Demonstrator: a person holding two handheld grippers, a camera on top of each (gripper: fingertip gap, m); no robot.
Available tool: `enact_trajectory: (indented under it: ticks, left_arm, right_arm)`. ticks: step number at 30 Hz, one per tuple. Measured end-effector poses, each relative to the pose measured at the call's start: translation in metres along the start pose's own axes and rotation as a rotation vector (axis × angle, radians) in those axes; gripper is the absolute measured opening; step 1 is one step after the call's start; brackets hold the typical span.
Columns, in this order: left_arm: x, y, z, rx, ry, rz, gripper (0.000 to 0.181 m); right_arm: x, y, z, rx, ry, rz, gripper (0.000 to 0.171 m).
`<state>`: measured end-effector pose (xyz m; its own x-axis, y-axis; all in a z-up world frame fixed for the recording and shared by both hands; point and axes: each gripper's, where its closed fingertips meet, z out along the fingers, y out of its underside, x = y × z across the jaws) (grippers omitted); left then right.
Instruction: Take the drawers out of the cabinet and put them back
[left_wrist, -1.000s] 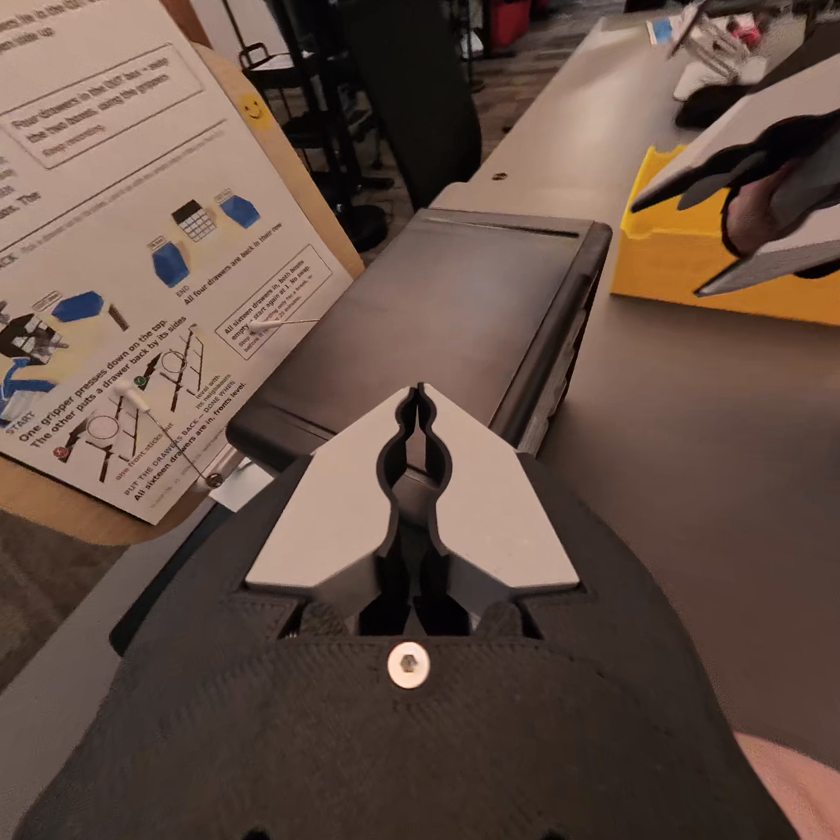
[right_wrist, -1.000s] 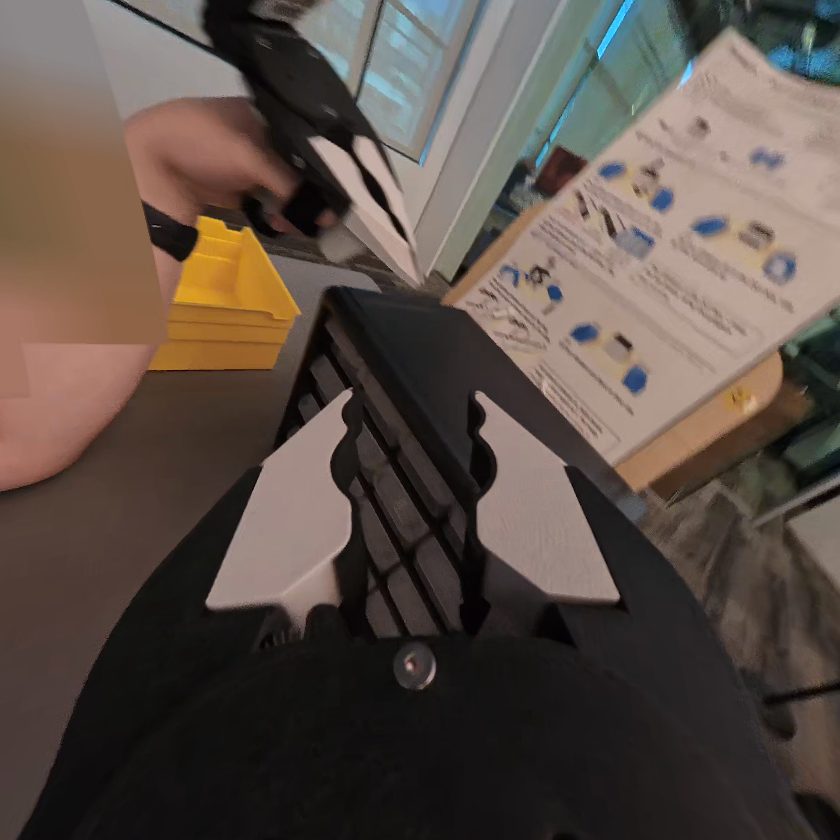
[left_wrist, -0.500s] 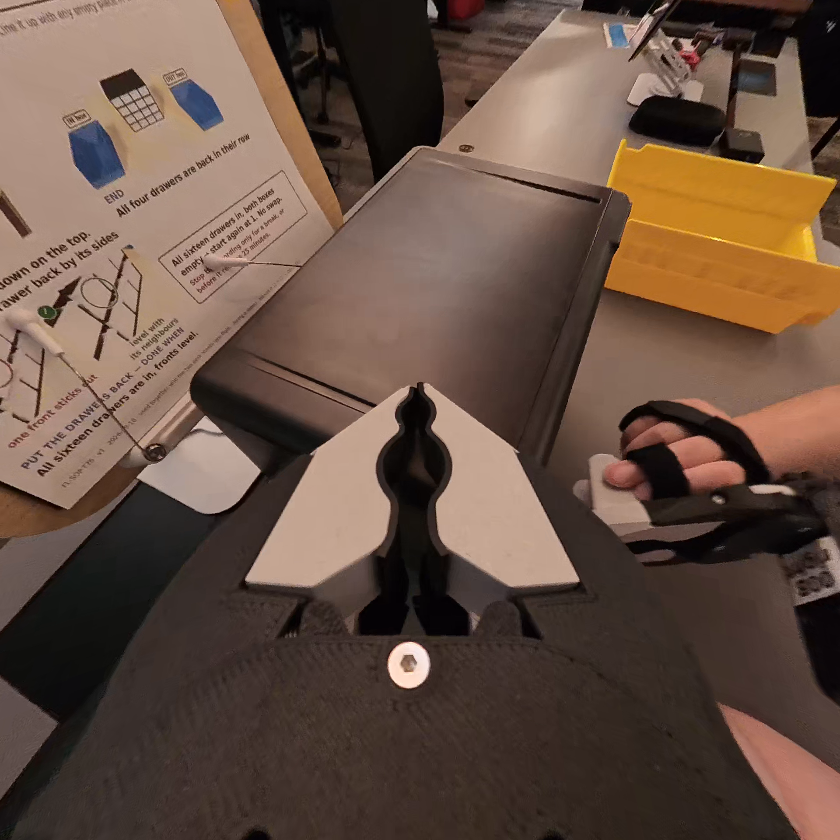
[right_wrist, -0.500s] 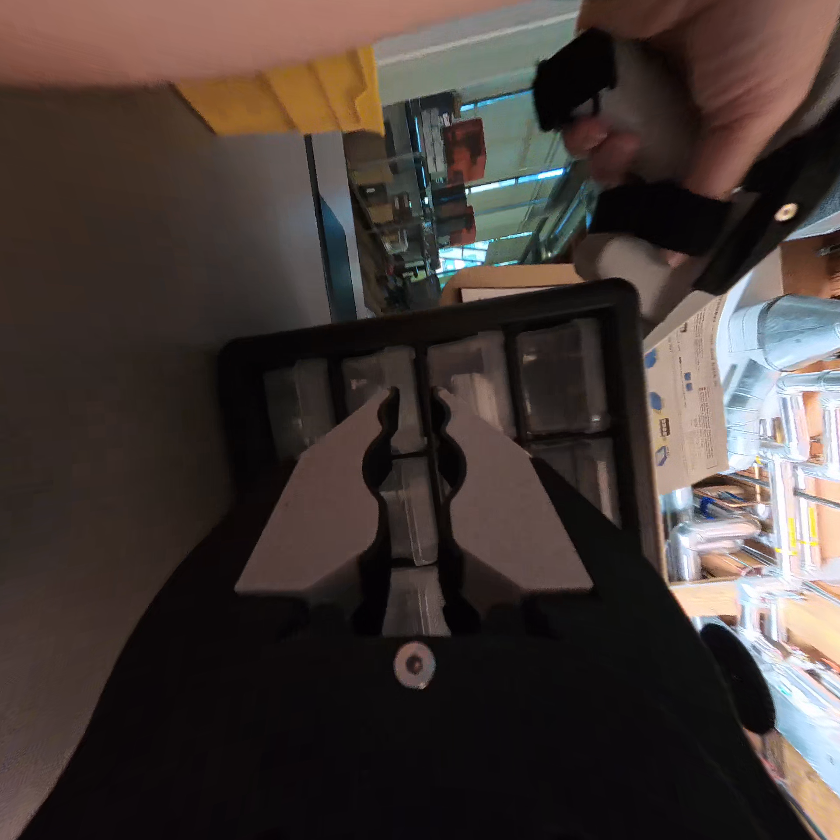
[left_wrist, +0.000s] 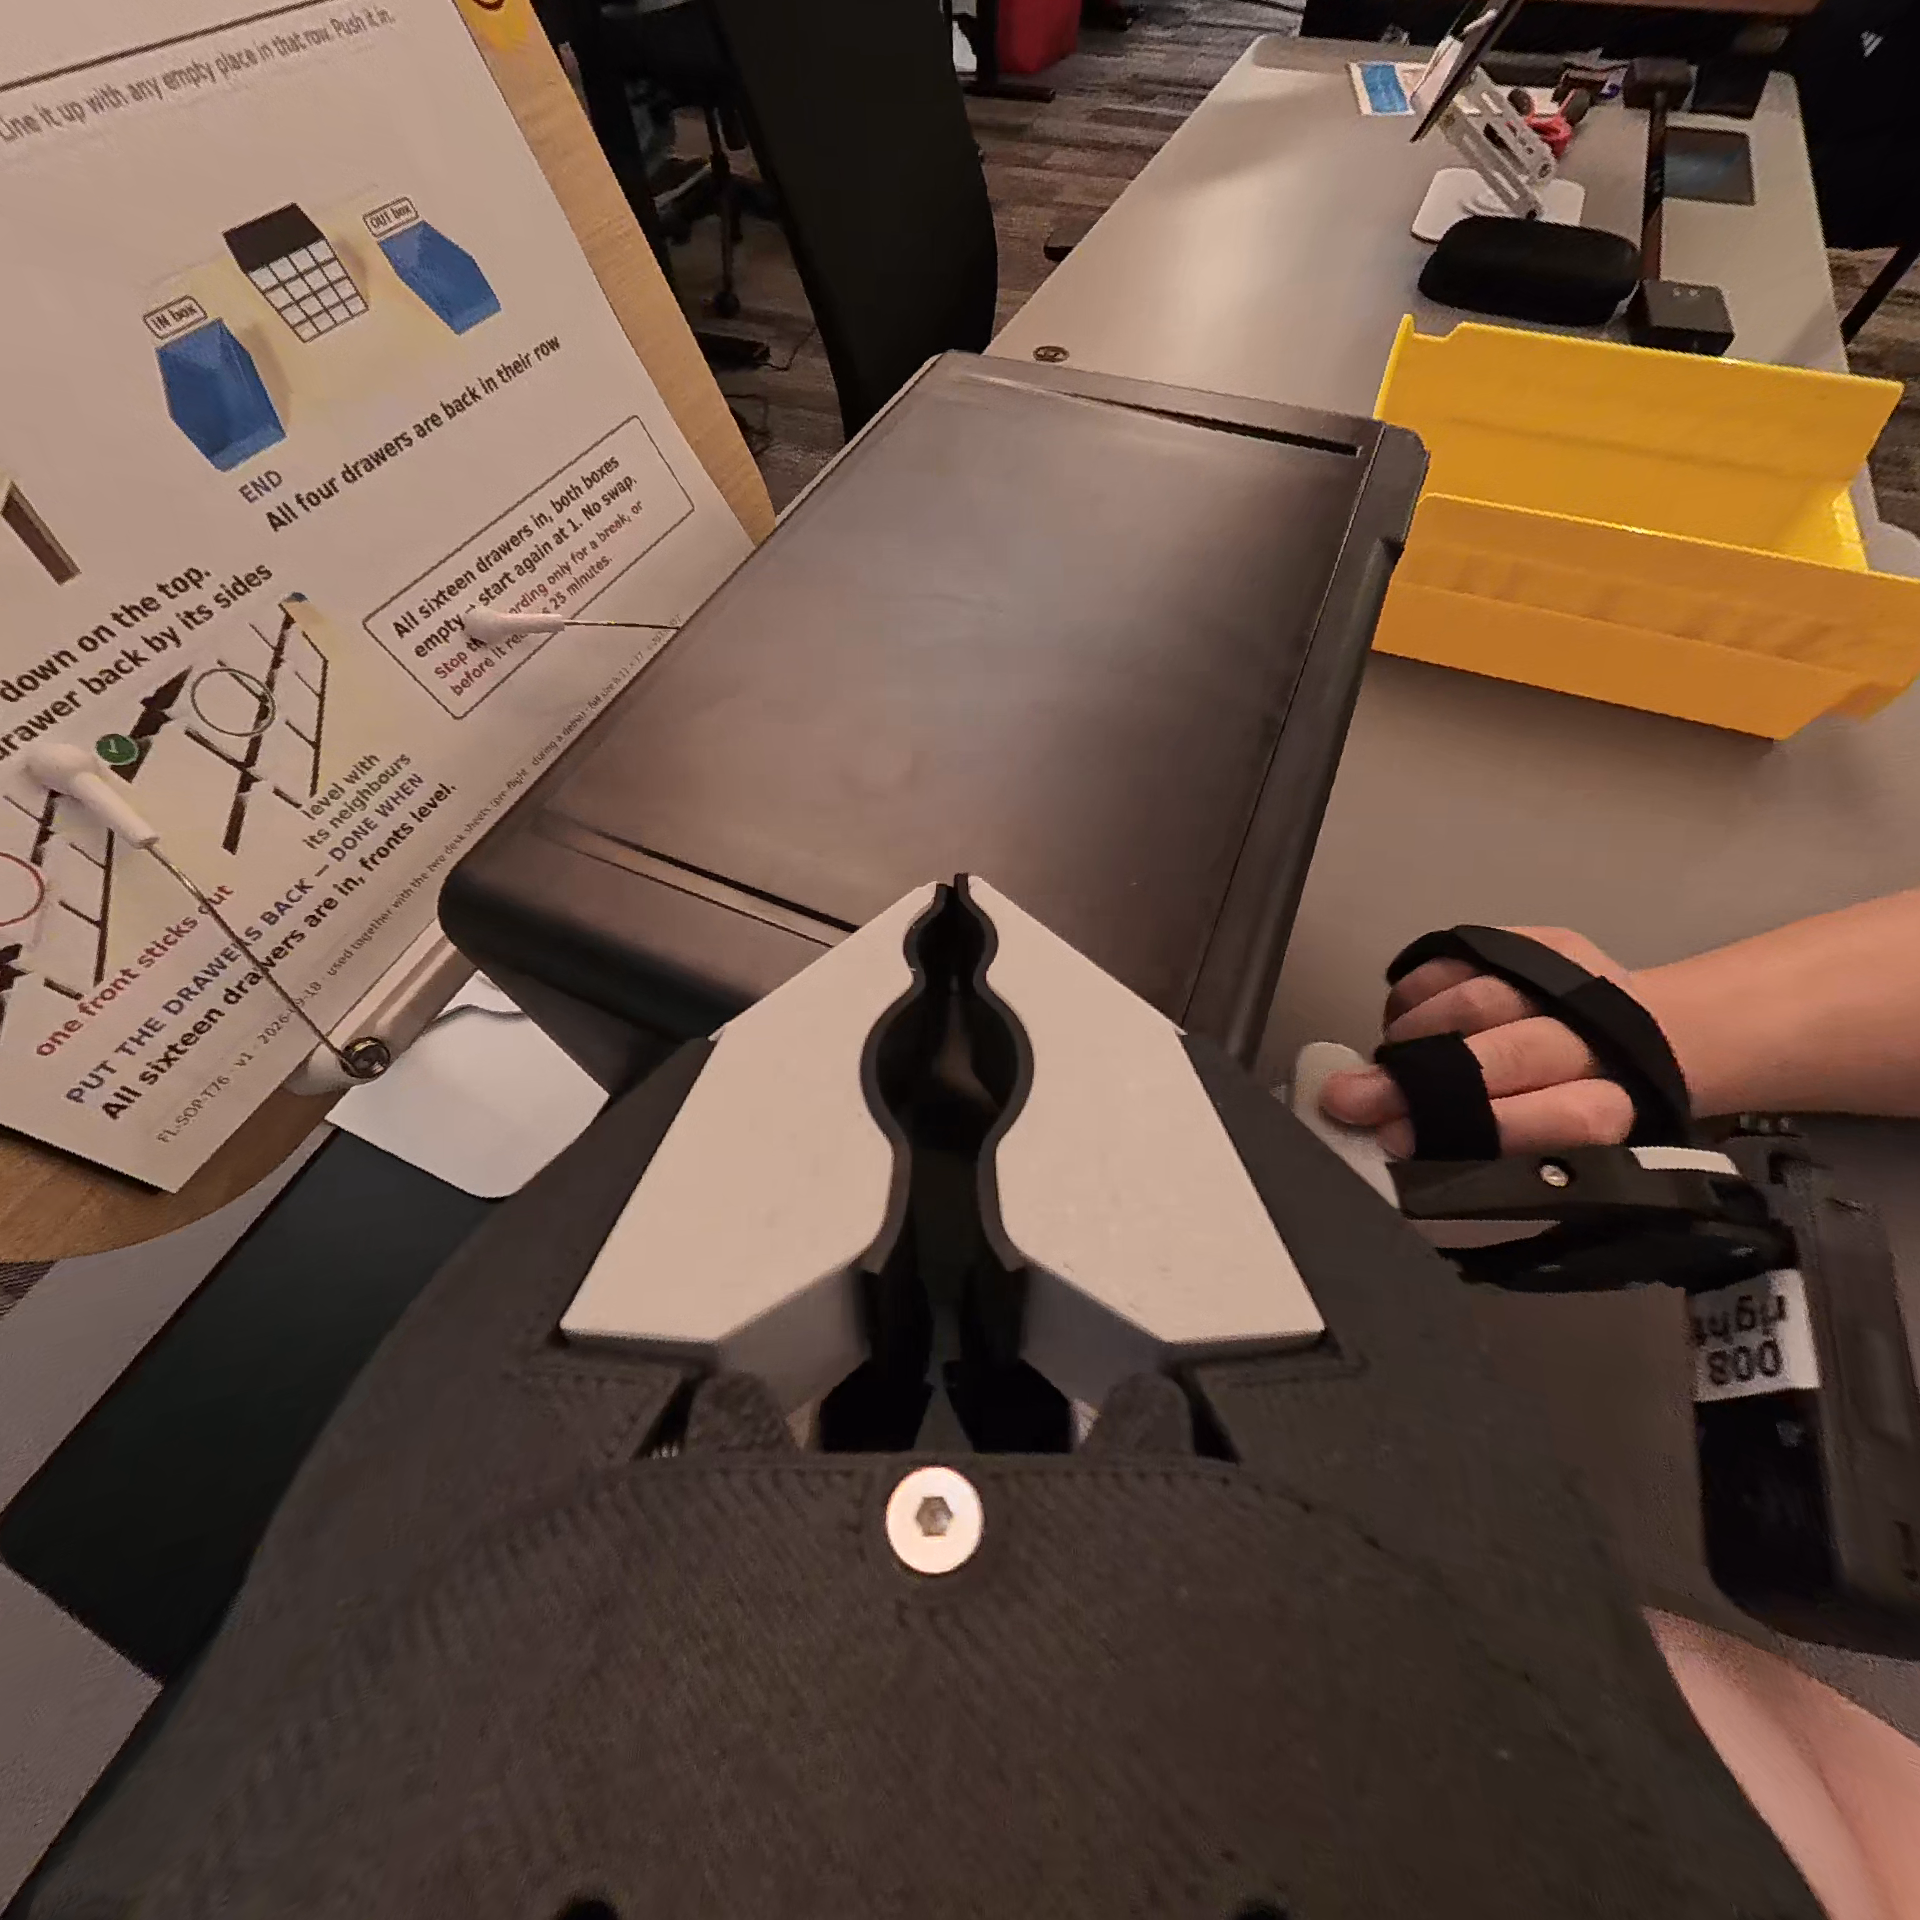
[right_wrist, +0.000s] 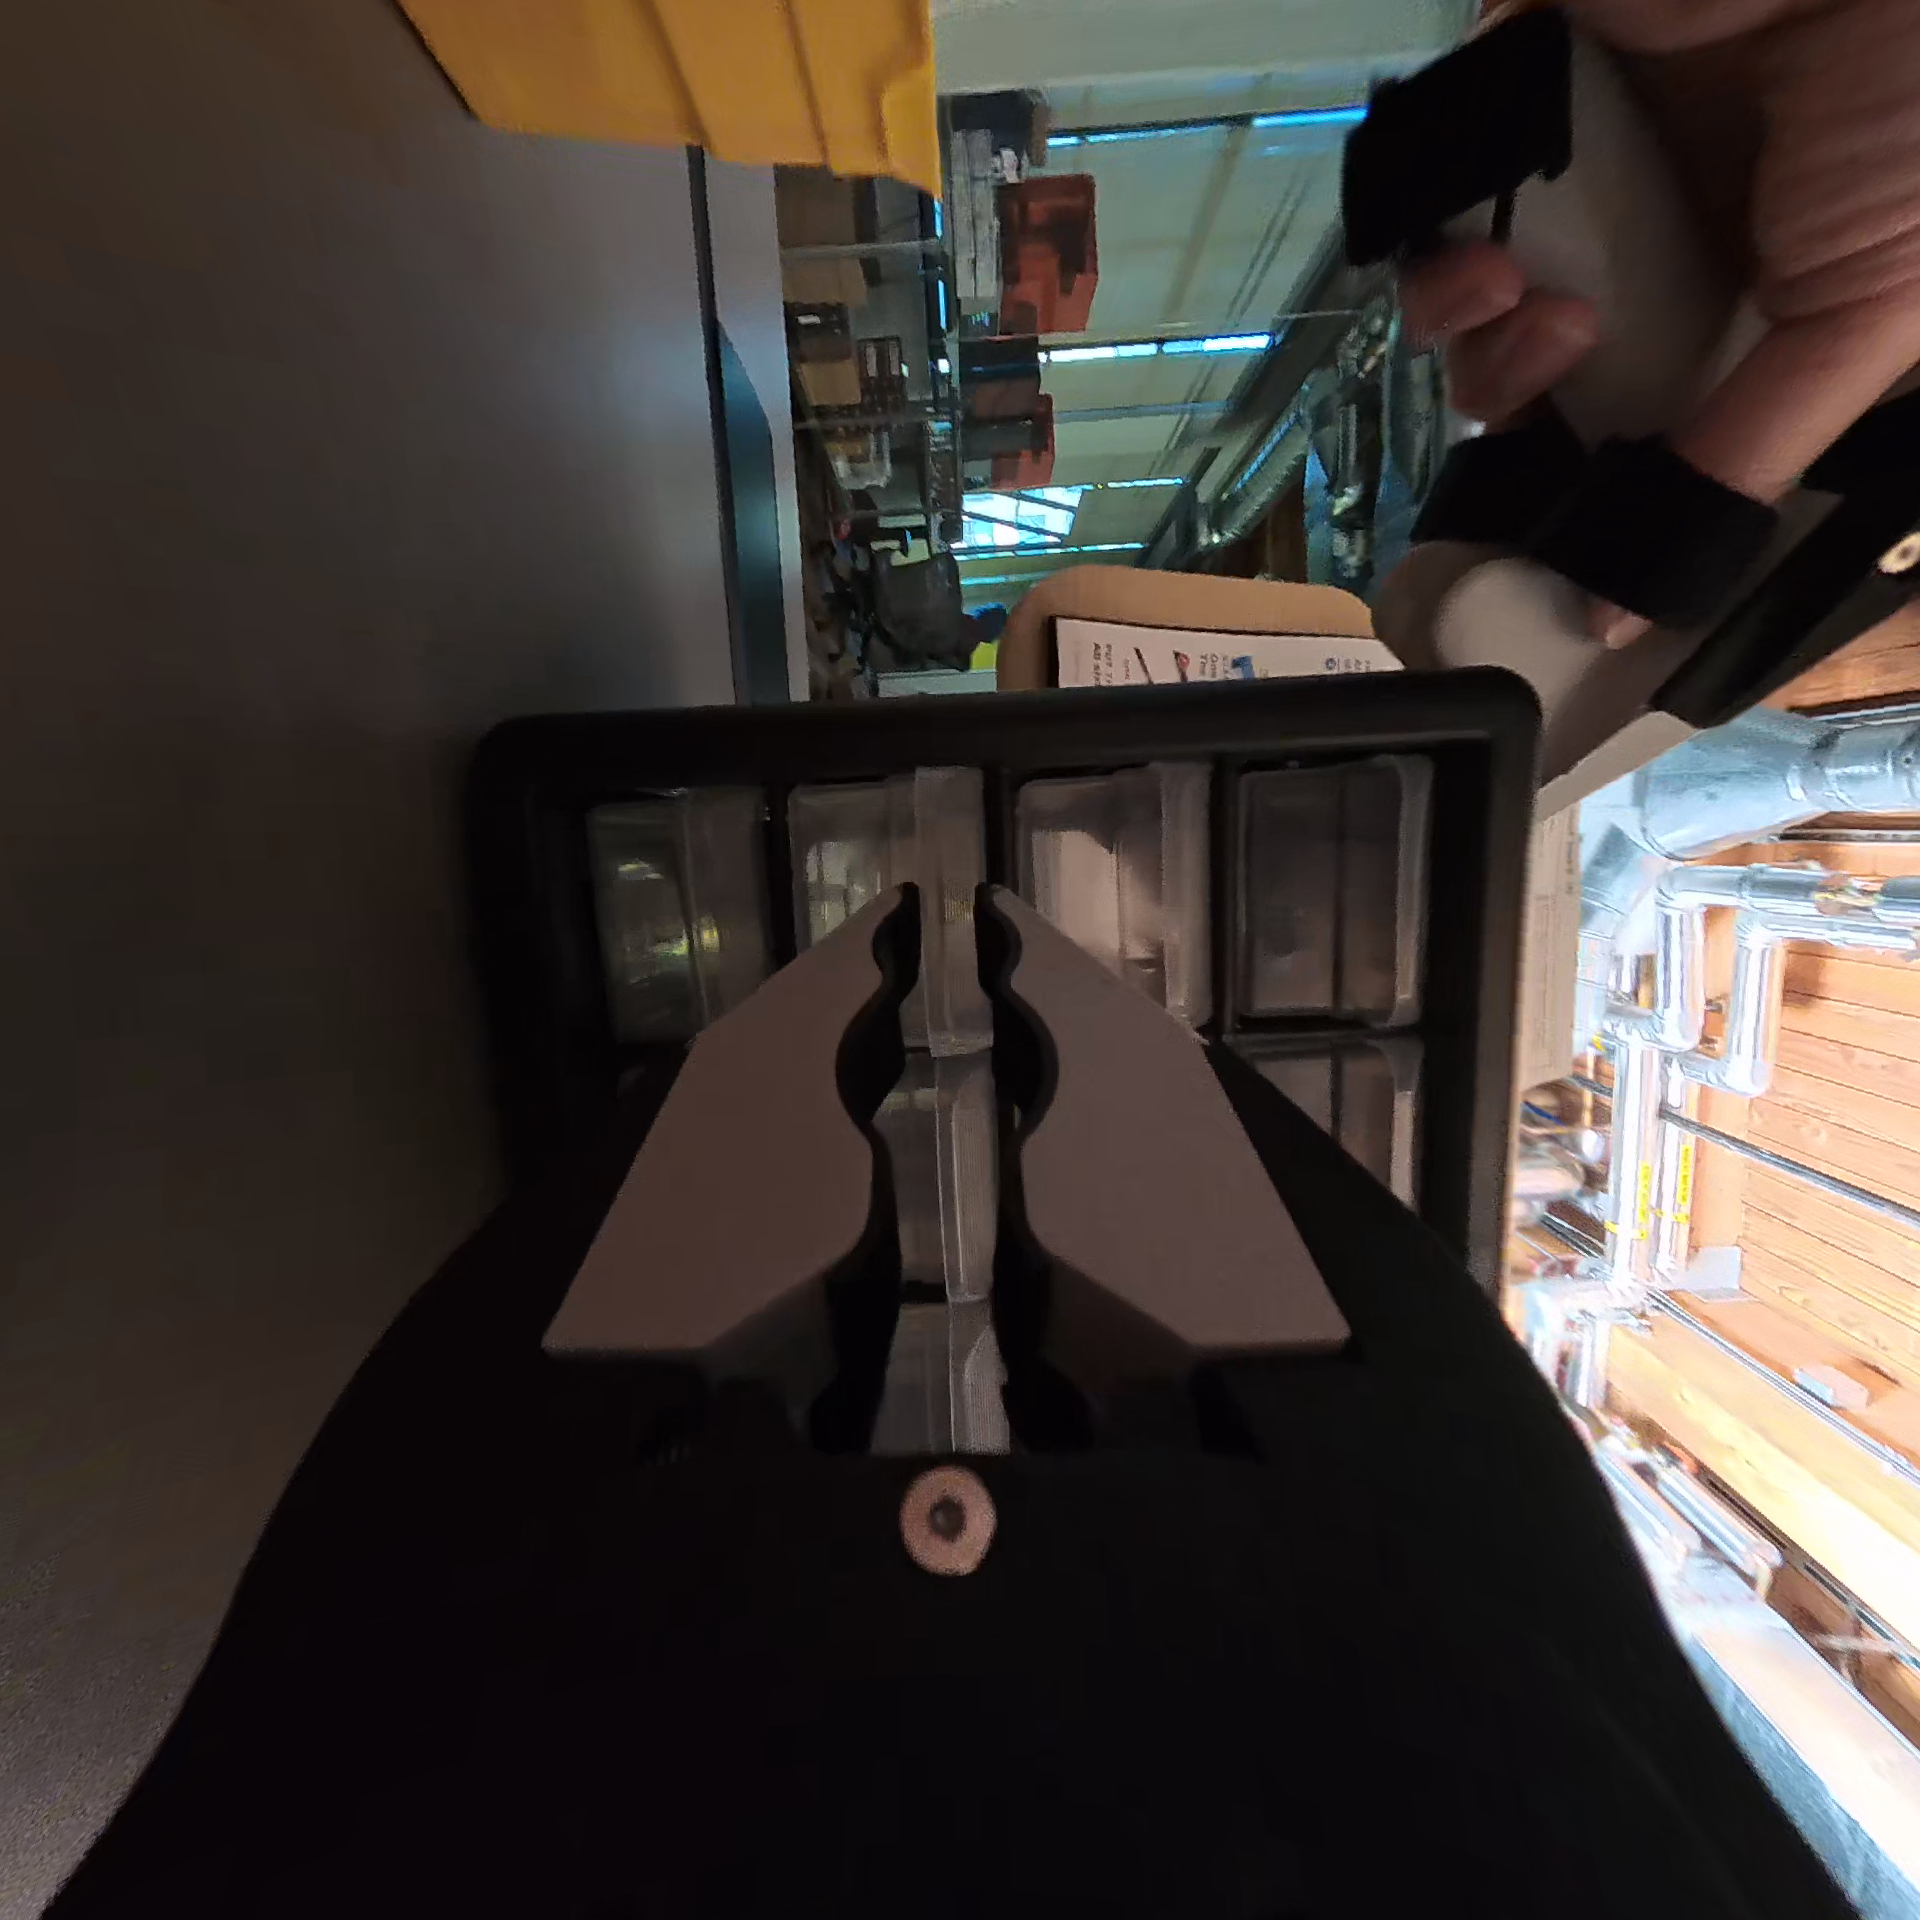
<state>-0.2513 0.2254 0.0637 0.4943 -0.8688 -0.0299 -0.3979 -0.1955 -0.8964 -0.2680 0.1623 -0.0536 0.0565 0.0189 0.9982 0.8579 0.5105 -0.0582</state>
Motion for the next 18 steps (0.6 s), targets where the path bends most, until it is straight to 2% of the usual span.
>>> enact_trajectory:
  ticks: [4,6,9,11,13,16,17,18]
  left_arm:
    - [0.0,0.0,0.0,-0.001,-0.004,0.009,0.0]
    - [0.0,0.0,0.0,0.002,0.002,0.006,0.0]
    - [0.0,0.0,0.0,0.004,0.005,0.001,0.0]
    - [0.0,0.0,0.0,0.0,-0.003,0.012,0.0]
    - [0.0,0.0,0.0,-0.003,-0.009,0.021,0.0]
    - [0.0,0.0,0.0,-0.002,-0.005,0.02,0.0]
    - [0.0,0.0,0.0,0.0,-0.001,0.017,0.0]
    - [0.0,0.0,0.0,0.002,0.002,0.015,0.0]
  right_arm:
    - [-0.006,-0.021,-0.03,0.054,-0.127,0.035,0.012]
    - [-0.003,-0.026,-0.036,0.067,-0.211,0.121,0.029]
    - [-0.006,-0.014,-0.029,-0.03,-0.433,0.235,0.044]
    - [-0.012,-0.004,-0.022,-0.083,-0.582,0.239,0.044]
    - [-0.013,0.002,-0.016,-0.137,-0.651,0.215,0.041]
    - [-0.012,-0.001,-0.008,-0.147,-0.653,0.109,0.035]
    - [-0.017,0.001,-0.01,-0.165,-0.68,0.062,0.024]
    - [-0.02,0.003,-0.01,-0.19,-0.686,0.025,0.023]
